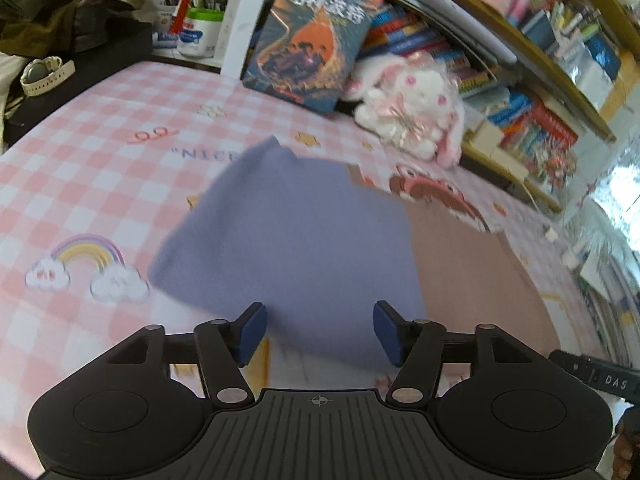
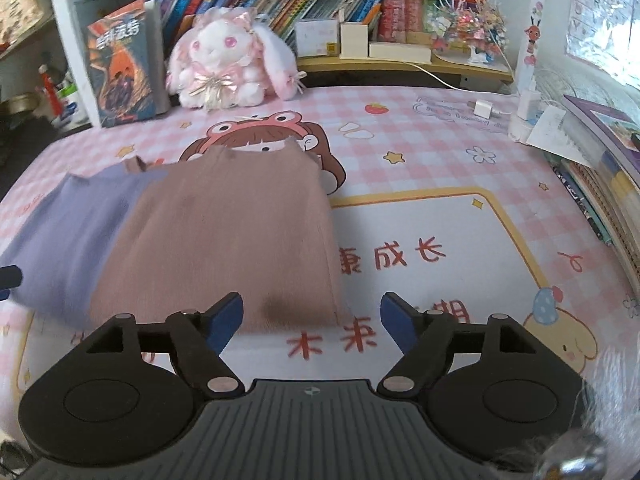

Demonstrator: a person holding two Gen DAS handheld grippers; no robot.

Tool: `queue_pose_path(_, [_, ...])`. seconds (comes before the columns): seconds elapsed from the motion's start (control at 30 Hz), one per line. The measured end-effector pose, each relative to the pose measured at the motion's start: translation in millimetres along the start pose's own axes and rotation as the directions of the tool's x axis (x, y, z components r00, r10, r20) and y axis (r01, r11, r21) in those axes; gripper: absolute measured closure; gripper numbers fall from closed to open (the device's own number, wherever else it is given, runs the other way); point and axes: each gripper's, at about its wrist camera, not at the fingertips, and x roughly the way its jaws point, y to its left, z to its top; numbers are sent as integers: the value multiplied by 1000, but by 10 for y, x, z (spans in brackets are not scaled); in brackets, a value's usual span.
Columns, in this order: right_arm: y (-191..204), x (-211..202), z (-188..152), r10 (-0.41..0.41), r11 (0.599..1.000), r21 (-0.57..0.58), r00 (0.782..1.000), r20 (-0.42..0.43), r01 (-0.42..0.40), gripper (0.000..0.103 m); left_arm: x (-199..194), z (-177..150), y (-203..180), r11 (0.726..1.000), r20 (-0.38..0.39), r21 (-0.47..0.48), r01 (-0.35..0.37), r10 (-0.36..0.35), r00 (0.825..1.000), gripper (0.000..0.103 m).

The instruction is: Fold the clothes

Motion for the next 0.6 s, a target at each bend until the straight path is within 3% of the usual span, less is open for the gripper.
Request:
queue_pose_path(0.13, [-98, -86, -98, 18, 1000, -16, 1000, -10, -18, 21, -83, -170, -153, 1000, -8, 10, -21, 21, 1000, 39])
queue_pose_path(0.6, [-305, -358, -367, 94, 990, -101, 995, -22, -96, 18, -351, -630, -472, 996, 4, -14, -83, 83, 997, 37])
